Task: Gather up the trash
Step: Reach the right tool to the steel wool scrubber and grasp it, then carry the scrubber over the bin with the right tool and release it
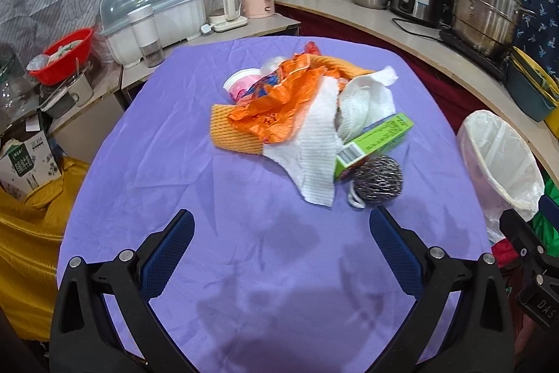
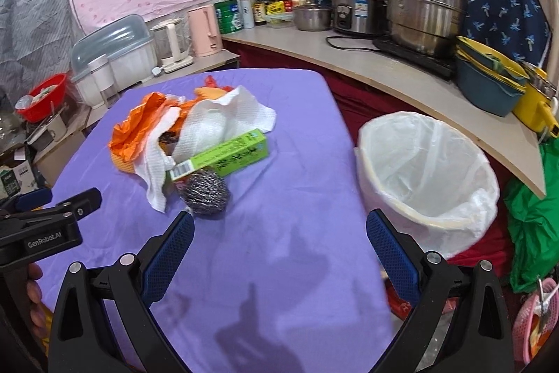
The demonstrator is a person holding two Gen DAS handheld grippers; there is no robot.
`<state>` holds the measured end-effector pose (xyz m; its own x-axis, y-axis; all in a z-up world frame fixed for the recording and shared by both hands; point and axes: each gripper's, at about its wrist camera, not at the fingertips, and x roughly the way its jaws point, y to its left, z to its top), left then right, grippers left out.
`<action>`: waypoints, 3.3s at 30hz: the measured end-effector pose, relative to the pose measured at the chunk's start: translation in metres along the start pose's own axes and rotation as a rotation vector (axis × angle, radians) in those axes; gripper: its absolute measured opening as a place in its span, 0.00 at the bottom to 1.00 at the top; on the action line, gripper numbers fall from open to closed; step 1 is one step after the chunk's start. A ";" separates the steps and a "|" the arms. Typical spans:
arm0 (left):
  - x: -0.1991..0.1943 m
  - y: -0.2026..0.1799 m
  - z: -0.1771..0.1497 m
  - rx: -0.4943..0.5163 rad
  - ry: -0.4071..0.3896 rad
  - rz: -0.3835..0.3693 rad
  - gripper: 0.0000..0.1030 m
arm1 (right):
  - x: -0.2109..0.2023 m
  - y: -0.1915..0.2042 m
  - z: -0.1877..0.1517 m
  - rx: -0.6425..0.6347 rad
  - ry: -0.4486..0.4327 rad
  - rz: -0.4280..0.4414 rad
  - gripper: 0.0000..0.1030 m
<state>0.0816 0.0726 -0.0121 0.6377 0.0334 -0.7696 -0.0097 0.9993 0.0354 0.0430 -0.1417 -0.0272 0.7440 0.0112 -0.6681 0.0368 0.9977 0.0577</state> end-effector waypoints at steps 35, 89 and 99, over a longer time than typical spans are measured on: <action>0.112 0.011 0.049 -0.102 0.128 -0.158 0.93 | 0.130 0.076 0.005 -0.092 0.128 0.090 0.48; -0.051 -0.056 0.029 0.064 -0.046 -0.425 0.07 | -0.048 -0.021 0.004 0.081 -0.150 -0.017 0.49; -0.058 -0.169 0.061 0.211 -0.067 -0.576 0.07 | -0.049 -0.106 0.030 0.192 -0.212 -0.161 0.49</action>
<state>0.0937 -0.0990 0.0657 0.5419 -0.5188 -0.6612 0.4989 0.8317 -0.2437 0.0224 -0.2501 0.0212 0.8398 -0.1805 -0.5120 0.2756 0.9543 0.1156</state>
